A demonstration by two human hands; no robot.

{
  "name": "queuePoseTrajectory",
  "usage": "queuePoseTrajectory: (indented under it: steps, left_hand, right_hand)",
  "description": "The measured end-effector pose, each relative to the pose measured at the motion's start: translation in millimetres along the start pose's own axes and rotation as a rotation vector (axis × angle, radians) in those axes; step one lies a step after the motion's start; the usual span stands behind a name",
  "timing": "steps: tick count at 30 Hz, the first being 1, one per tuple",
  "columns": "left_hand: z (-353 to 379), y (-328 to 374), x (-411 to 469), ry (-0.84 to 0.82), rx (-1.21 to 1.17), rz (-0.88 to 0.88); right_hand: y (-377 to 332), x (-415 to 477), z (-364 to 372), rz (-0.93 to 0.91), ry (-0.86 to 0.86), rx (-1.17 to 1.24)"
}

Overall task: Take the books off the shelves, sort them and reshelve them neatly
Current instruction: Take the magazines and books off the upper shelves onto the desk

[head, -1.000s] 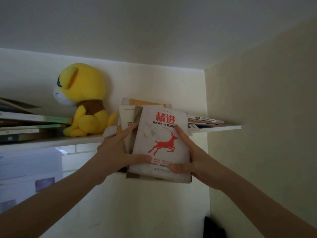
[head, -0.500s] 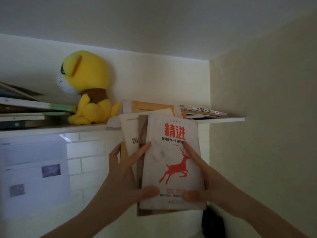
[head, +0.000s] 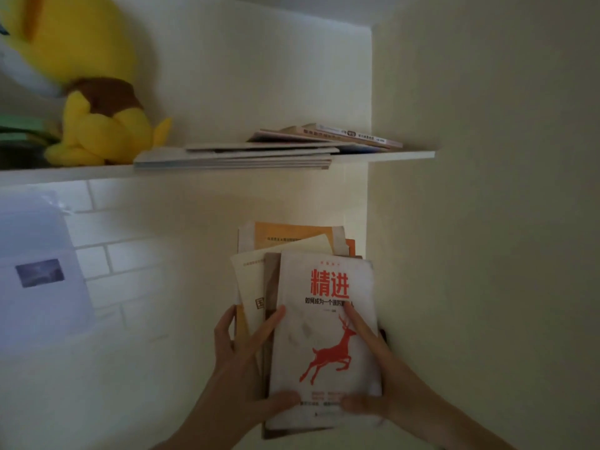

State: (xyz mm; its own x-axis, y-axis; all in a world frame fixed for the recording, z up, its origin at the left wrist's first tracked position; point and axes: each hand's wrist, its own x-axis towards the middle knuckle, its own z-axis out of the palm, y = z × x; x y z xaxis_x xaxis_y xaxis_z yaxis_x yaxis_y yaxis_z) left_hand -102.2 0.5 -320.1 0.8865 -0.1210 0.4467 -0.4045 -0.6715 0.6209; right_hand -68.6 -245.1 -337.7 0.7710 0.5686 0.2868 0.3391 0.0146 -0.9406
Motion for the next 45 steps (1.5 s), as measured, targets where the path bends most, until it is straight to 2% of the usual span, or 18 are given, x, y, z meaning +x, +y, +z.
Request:
queuePoseTrajectory:
  steps: [7,17,37,41,45]
  left_hand:
    - [49,-35,26,-0.109,0.077,0.053]
    - [110,-85,41,-0.211,-0.099,0.014]
    - [284,-185,-15,-0.642,-0.273,-0.345]
    - [316,-188,-13,-0.708,-0.192,-0.354]
    - [333,-184,-6,-0.756,-0.228,-0.343]
  right_hand:
    - [52,-5,-19,0.089,0.073,0.065]
    - [114,-7,-37,0.211,0.150,-0.007]
    - [308,-81,-55,0.684,0.134,-0.026]
    - [325,-93,-68,0.765,0.117,-0.021]
    - [338,-101,-77,0.822,0.153,0.001]
